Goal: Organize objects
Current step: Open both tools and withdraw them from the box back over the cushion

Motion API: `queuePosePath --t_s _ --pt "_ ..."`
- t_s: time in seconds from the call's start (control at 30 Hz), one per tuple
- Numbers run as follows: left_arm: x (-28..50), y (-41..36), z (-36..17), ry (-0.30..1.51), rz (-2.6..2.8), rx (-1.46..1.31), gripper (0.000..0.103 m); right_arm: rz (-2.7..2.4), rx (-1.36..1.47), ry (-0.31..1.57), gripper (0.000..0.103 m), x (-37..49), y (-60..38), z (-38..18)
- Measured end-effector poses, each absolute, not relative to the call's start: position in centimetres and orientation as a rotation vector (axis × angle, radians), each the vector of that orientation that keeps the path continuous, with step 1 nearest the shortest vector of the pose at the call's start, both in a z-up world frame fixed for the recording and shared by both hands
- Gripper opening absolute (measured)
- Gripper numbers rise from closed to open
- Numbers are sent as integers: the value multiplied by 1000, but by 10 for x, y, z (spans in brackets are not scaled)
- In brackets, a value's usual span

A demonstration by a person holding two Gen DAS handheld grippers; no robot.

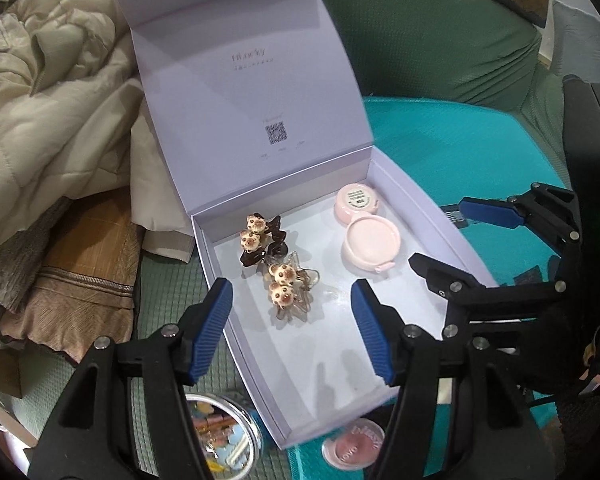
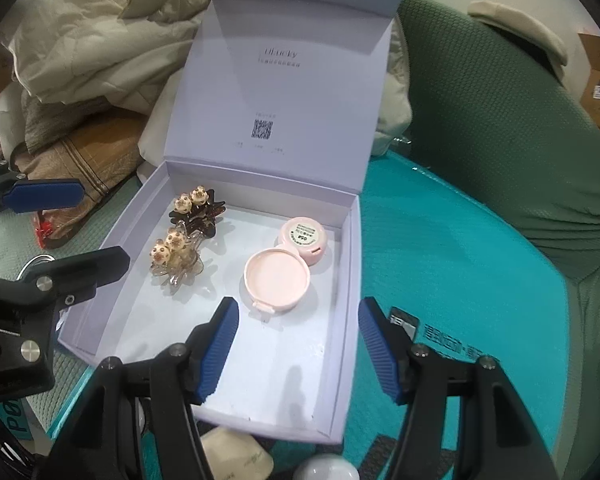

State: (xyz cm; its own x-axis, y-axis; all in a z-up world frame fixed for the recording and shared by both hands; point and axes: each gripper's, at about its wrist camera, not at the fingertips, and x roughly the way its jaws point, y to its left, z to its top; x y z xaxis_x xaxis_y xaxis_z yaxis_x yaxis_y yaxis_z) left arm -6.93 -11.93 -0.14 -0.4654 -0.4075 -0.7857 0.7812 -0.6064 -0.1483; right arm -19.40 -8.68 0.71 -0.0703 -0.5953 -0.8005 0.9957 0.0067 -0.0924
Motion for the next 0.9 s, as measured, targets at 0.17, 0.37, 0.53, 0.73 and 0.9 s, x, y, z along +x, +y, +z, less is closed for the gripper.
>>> queuePosePath --t_s 0.17,0.37,0.53,0.73,0.9 --pt "-63 -101 17 625 -2126 908 65 -1499 642 784 65 -195 -70 24" --pt "-60 -84 34 593 -2152 879 69 -1518 620 762 66 -195 -51 39" --pt "-57 -71 46 573 -2167 844 73 -1532 605 749 67 -197 -36 48" --pt "-52 -53 56 541 -2170 819 79 -1546 604 740 68 -198 -17 53" --pt "-47 -36 56 538 -2159 795 83 -1567 603 727 69 -198 -2 54"
